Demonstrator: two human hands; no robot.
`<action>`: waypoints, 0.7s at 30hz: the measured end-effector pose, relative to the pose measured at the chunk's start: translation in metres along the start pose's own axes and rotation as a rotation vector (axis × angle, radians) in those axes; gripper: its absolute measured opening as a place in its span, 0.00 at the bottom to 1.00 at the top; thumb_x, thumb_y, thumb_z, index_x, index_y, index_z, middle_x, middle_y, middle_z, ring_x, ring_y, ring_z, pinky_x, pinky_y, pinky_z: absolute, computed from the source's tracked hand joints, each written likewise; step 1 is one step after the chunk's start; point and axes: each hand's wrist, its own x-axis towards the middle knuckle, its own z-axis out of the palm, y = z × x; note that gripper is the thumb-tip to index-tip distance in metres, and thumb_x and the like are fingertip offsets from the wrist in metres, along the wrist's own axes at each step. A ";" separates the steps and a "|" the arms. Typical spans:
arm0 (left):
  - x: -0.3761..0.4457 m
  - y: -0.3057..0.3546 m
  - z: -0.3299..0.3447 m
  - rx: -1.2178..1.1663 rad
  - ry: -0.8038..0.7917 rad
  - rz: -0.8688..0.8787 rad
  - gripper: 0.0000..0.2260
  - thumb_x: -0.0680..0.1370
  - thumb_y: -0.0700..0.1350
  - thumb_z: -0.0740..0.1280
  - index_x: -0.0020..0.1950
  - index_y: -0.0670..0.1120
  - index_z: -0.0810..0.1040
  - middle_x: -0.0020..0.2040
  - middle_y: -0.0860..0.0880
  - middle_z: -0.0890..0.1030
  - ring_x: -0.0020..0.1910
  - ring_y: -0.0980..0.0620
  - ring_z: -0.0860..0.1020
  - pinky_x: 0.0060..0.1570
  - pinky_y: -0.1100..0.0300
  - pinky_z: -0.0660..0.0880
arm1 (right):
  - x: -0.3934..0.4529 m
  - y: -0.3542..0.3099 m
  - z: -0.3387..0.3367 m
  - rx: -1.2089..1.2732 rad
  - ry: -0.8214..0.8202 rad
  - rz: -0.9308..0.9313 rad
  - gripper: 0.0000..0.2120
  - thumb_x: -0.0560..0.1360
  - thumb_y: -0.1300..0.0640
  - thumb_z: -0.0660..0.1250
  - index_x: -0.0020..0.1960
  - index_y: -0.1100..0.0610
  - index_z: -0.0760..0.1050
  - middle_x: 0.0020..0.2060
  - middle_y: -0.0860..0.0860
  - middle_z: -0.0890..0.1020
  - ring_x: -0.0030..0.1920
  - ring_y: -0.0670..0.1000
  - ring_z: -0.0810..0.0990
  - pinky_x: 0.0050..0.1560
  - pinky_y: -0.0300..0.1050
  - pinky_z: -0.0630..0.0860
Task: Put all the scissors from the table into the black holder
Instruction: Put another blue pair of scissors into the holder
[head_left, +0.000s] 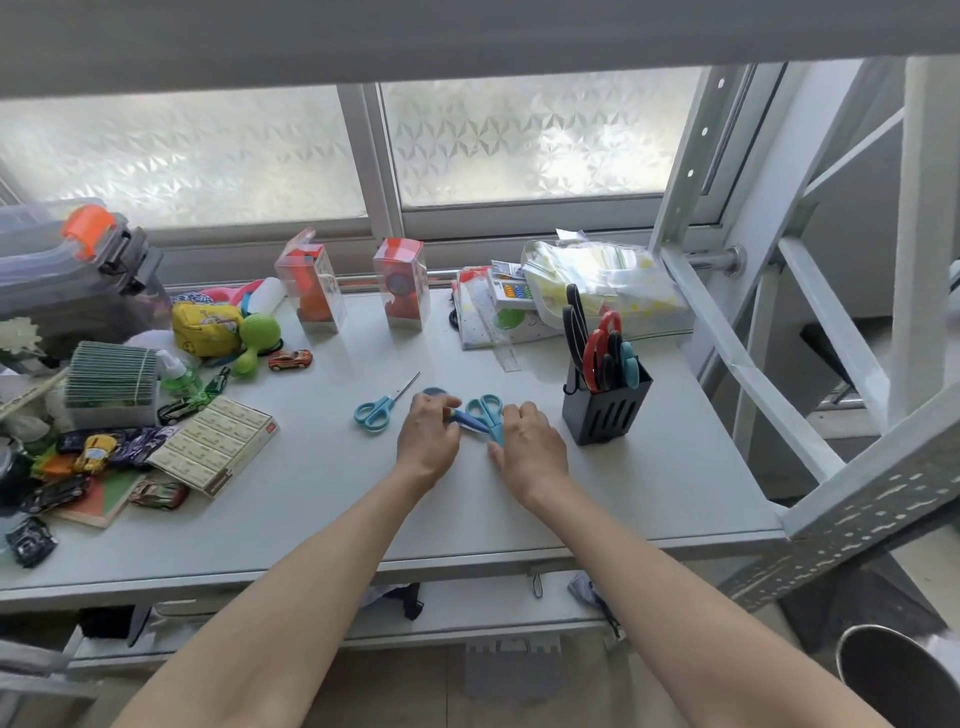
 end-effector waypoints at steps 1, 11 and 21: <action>-0.001 0.001 0.001 0.012 -0.001 0.005 0.17 0.76 0.36 0.63 0.64 0.43 0.78 0.61 0.41 0.74 0.59 0.45 0.79 0.63 0.53 0.73 | 0.003 -0.001 0.001 -0.013 -0.017 0.009 0.17 0.78 0.52 0.64 0.63 0.59 0.69 0.57 0.57 0.74 0.56 0.57 0.75 0.53 0.49 0.73; -0.010 0.034 0.005 -0.247 -0.105 -0.039 0.17 0.80 0.47 0.63 0.66 0.41 0.78 0.58 0.41 0.81 0.49 0.46 0.82 0.50 0.53 0.78 | -0.019 0.019 -0.006 0.110 0.129 -0.085 0.03 0.75 0.64 0.61 0.48 0.63 0.73 0.41 0.59 0.79 0.33 0.56 0.71 0.35 0.46 0.63; -0.057 0.100 -0.011 -0.591 -0.313 0.233 0.08 0.77 0.47 0.70 0.52 0.44 0.82 0.46 0.47 0.84 0.43 0.55 0.82 0.46 0.60 0.81 | -0.077 0.054 -0.042 0.457 0.467 -0.113 0.04 0.79 0.58 0.65 0.51 0.59 0.72 0.36 0.47 0.75 0.27 0.46 0.73 0.29 0.37 0.73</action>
